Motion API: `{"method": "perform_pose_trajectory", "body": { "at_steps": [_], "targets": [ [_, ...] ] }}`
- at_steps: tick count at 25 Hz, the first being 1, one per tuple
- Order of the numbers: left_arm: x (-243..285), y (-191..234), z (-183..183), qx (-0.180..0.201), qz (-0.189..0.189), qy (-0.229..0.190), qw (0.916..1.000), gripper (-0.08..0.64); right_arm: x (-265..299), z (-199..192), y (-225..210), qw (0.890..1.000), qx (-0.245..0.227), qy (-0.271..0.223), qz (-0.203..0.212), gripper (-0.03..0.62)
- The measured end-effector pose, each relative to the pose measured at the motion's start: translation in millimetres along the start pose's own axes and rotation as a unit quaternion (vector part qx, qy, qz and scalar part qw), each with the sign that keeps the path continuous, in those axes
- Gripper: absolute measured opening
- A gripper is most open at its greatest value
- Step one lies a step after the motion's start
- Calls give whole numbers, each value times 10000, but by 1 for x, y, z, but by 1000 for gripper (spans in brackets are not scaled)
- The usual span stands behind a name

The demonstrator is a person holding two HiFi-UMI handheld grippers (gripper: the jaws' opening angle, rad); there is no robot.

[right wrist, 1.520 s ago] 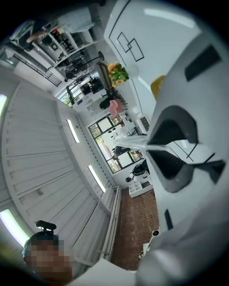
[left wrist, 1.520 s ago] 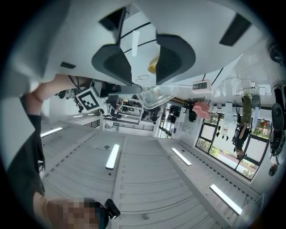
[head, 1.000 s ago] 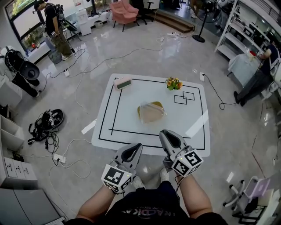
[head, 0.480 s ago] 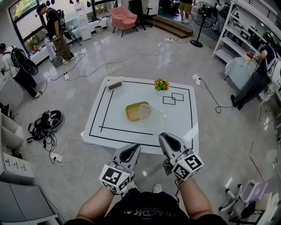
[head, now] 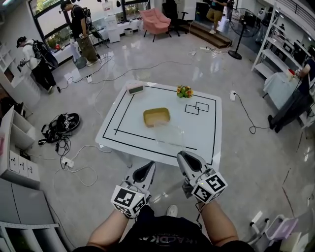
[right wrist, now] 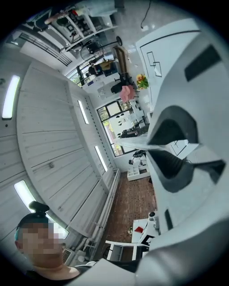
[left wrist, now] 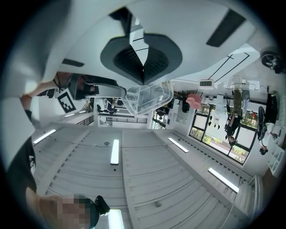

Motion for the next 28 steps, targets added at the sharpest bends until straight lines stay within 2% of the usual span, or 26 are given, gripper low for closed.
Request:
{"method": "perform_pose_trajectory", "body": {
  "at_steps": [5, 15, 28],
  "targets": [
    [-15, -19, -6, -16, 256, -54, 9997, 3, -17, -5, 12, 9996, -26, 77, 258, 38],
    [-35, -38, -11, 2, 506, -115, 9987, 3, -34, -11, 22, 9988, 20, 135, 467, 38],
    [-29, -41, -9, 36, 488, -135, 9987, 3, -36, -9, 16, 9990, 34, 111, 443, 38]
  ]
}}
Point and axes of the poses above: the fingertips, and each gripper's own axes: x forward along the fingers, y to its left, z out of its top, the point moved 1 cm from there along -x, backward along the fingers, and after that the axes turned 2 degrees about -y, right-handed, at the moved point
